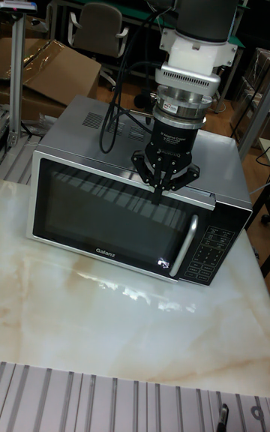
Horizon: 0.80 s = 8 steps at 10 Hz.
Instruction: Close the microwave door
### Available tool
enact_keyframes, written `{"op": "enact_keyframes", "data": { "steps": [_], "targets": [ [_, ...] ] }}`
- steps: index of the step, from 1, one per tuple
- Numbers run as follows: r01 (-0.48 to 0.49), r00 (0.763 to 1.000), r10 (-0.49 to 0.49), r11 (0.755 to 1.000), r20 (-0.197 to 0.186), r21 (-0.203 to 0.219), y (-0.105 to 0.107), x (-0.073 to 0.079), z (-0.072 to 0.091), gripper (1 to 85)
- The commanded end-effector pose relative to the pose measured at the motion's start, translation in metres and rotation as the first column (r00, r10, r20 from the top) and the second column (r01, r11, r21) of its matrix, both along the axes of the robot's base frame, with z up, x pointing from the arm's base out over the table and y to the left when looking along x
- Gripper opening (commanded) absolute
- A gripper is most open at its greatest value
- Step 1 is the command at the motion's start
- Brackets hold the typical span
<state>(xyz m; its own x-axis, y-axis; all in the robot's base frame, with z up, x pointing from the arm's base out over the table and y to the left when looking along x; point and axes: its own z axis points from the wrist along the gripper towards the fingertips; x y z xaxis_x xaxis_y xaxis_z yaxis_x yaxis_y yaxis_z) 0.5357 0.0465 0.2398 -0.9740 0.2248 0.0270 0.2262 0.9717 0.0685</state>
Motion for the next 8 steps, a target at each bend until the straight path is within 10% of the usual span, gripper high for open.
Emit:
{"op": "enact_keyframes", "data": {
  "steps": [1, 8],
  "targets": [
    [-0.008, 1.000, 0.008, 1.000, 0.001, 0.016, 0.000, -0.002, 0.004, 1.0],
    [-0.024, 1.000, 0.024, 1.000, 0.011, 0.003, -0.003, 0.009, 0.002, 1.0]
  ]
}}
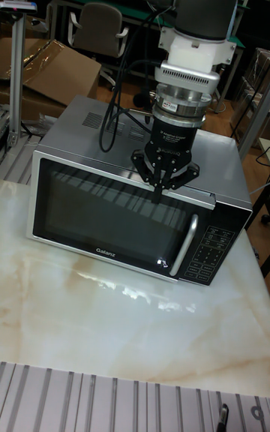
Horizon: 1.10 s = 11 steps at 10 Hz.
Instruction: Close the microwave door
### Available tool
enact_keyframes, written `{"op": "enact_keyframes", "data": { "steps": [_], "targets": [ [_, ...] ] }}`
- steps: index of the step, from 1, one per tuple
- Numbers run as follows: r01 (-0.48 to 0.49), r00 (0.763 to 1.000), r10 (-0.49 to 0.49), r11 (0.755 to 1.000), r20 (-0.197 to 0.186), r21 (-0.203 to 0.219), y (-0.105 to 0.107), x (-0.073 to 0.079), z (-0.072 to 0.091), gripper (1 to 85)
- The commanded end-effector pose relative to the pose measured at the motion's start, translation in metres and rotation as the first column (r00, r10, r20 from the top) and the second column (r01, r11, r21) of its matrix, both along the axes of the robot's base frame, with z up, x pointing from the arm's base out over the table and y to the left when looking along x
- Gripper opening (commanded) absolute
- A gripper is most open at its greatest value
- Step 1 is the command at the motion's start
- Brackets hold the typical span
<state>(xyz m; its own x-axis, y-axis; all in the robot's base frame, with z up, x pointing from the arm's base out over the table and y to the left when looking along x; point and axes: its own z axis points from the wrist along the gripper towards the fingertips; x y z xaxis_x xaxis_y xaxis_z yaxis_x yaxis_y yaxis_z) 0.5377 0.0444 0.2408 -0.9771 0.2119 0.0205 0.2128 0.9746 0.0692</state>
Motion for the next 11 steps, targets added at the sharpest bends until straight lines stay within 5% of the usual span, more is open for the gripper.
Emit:
{"op": "enact_keyframes", "data": {
  "steps": [1, 8, 11],
  "targets": [
    [-0.011, 1.000, 0.011, 1.000, 0.003, -0.008, 0.002, 0.017, 0.001, 1.0],
    [-0.157, 0.987, 0.158, 0.987, 0.036, -0.014, -0.024, 0.092, 0.001, 1.0],
    [-0.216, 0.976, 0.217, 0.976, 0.038, -0.031, -0.057, 0.132, 0.014, 1.0]
  ]
}}
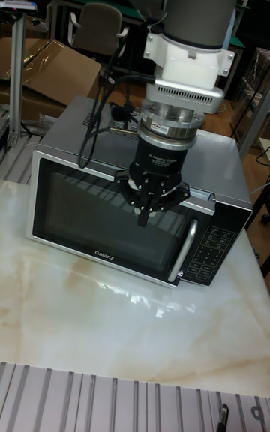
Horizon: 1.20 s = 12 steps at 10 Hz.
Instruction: Close the microwave door
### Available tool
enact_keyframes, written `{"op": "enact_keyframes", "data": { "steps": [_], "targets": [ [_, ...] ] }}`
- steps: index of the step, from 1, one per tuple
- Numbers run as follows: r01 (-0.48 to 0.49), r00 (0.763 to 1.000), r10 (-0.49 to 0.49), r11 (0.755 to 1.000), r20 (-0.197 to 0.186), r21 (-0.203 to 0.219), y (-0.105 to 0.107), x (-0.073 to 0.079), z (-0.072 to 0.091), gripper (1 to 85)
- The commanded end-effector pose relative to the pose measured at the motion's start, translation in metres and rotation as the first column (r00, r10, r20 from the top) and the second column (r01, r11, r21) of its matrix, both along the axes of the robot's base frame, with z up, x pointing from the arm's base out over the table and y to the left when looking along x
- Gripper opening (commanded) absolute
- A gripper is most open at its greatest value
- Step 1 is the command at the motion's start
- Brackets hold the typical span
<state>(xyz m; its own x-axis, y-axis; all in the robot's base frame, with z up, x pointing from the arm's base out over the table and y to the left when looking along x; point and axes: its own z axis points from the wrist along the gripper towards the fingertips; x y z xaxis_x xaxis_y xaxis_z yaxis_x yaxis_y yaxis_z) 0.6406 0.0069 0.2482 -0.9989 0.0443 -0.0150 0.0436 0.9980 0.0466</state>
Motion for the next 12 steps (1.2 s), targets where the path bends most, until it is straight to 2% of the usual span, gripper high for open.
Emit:
{"op": "enact_keyframes", "data": {
  "steps": [1, 3, 7, 10, 12],
  "targets": [
    [-0.055, 0.998, 0.055, 0.998, 0.004, -0.017, -0.028, 0.033, 0.004, 1.0],
    [-0.061, 0.998, 0.061, 0.998, 0.013, -0.019, -0.030, 0.038, -0.002, 1.0],
    [-0.050, 0.999, 0.050, 0.998, 0.011, -0.026, -0.030, 0.035, 0.000, 1.0],
    [-0.029, 0.999, 0.031, 0.999, 0.032, -0.040, -0.024, 0.027, 0.005, 1.0],
    [-0.021, 0.999, 0.023, 0.999, 0.041, -0.042, -0.021, 0.014, 0.007, 1.0]
  ]
}}
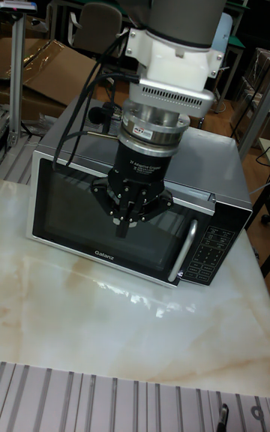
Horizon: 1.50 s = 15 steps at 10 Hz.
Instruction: Close the microwave door
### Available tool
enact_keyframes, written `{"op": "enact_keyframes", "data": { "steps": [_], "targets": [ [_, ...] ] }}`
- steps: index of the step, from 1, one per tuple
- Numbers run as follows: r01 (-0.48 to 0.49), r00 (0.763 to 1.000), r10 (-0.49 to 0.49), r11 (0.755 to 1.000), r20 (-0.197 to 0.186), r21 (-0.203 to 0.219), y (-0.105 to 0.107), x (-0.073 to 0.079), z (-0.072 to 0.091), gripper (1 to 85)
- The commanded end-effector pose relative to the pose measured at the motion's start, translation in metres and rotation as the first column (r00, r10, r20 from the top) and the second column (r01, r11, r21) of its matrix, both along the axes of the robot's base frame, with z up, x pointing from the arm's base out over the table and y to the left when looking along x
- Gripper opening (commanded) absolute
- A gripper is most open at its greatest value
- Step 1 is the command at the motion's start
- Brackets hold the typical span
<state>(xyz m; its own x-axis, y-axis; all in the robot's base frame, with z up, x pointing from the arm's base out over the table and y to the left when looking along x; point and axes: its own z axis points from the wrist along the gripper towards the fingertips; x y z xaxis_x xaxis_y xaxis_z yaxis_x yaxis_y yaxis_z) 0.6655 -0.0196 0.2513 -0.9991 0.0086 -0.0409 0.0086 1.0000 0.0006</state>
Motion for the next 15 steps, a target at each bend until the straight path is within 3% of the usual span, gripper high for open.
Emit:
{"op": "enact_keyframes", "data": {
  "steps": [1, 4, 5, 9, 13, 15],
  "targets": [
    [0.015, 0.999, -0.015, 1.000, 0.031, 0.000, 0.006, -0.019, 0.006, 1.0],
    [0.011, 0.997, -0.012, 1.000, 0.077, 0.010, 0.007, -0.040, 0.008, 1.0],
    [0.017, 0.997, -0.017, 1.000, 0.074, 0.003, 0.006, -0.045, 0.007, 1.0],
    [0.010, 0.997, -0.009, 1.000, 0.072, -0.001, 0.002, -0.050, 0.009, 1.0],
    [-0.009, 0.994, 0.009, 1.000, 0.110, 0.002, -0.004, -0.056, 0.004, 1.0],
    [-0.003, 0.994, 0.004, 1.000, 0.109, -0.006, -0.008, -0.061, 0.003, 1.0]
  ]
}}
